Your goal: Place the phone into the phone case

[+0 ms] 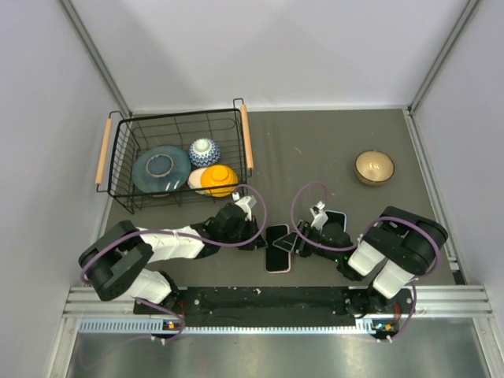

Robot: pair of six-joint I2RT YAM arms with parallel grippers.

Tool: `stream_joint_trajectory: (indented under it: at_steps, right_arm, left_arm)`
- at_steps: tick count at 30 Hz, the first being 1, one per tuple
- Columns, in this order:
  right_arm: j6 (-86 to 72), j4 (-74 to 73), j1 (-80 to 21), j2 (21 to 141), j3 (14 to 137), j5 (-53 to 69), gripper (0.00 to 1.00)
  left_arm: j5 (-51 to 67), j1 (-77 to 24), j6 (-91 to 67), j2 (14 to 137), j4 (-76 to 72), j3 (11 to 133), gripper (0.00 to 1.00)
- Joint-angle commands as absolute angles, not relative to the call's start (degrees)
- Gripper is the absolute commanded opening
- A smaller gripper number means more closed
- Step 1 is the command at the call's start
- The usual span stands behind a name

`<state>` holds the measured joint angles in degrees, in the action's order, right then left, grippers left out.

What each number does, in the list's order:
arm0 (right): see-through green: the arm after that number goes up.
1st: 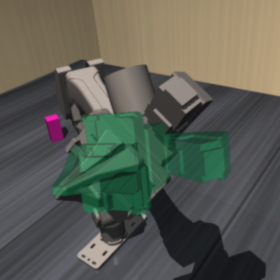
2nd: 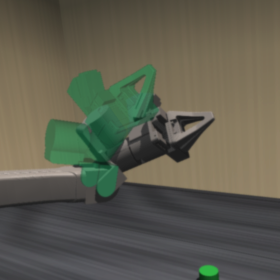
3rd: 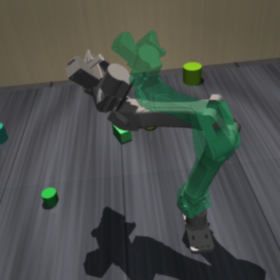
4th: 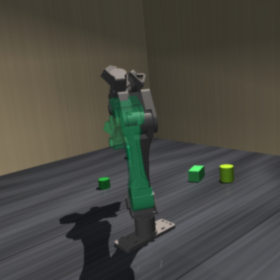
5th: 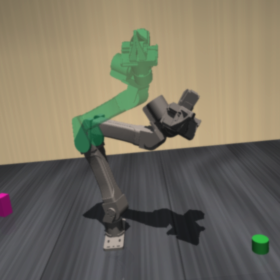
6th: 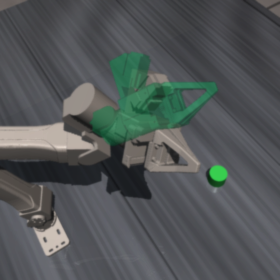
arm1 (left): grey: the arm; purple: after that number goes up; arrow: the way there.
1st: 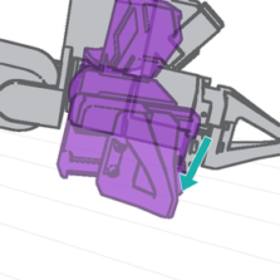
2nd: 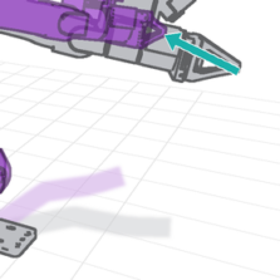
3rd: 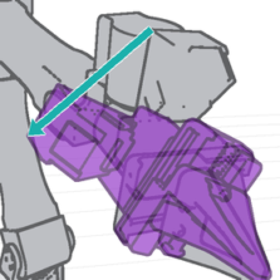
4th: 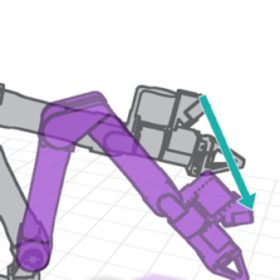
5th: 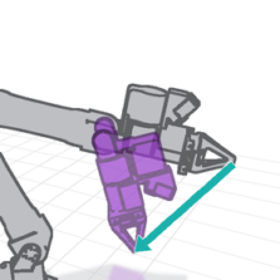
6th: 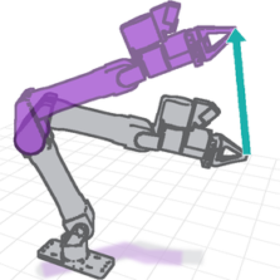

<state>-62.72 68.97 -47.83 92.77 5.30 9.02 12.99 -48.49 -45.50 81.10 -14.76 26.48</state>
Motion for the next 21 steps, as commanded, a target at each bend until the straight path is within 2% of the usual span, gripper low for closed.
stream_joint_trajectory:
  at_steps: [1, 2, 3, 5, 6, 7, 10, 14, 15, 16, 21]
  right_arm:
    - [-66.0, 80.1, -48.3, 93.3, 6.2, 19.1, 0.39]
    - [-65.8, 78.9, -48.1, 93.2, 6.1, 18.9, 0.33]
    - [-65.6, 78.4, -48.0, 93.1, 6.1, 18.7, 0.22]
    - [-64.4, 77.4, -48.0, 92.8, 6.2, 18.6, 0.11]
    - [-64.2, 77.3, -48.0, 92.6, 6.2, 18.8, 0.03]
    - [-63.6, 77.7, -47.9, 92.3, 5.9, 19.1, 0.0]
    - [-62.8, 78.0, -46.7, 90.6, 5.9, 21.7, 0.0]
    - [-60.2, 76.7, -45.5, 86.1, 6.3, 26.4, 0.0]
    - [-59.1, 75.8, -45.5, 83.5, 7.0, 28.5, 0.0]
    - [-58.5, 72.2, -45.4, 82.0, 7.6, 29.6, 0.0]
    - [-54.0, 59.7, -45.5, 70.5, 10.5, 35.3, 0.0]
  left_arm:
    - [13.4, -50.7, -44.6, 83.1, -12.1, 27.1, 0.09]
    - [13.4, -50.7, -44.8, 82.9, -12.0, 27.1, 0.09]
    - [13.3, -50.7, -45.0, 82.8, -11.9, 27.1, 0.11]
    - [13.2, -50.7, -44.8, 82.0, -11.3, 27.3, 0.14]
    - [13.0, -50.7, -44.7, 81.7, -9.9, 27.6, 0.19]
    - [12.8, -50.6, -44.3, 81.0, -8.6, 28.4, 0.22]
    - [11.3, -50.5, -42.5, 76.9, -2.9, 30.7, 0.38]
    - [11.3, -49.5, -38.2, 67.3, 3.1, 33.0, 0.51]
    - [12.6, -49.2, -37.2, 65.5, 3.8, 33.7, 0.67]
    - [13.7, -48.9, -35.0, 62.2, 5.0, 33.9, 0.71]
    - [26.9, -42.5, -30.9, 53.9, 4.7, 33.6, 0.66]
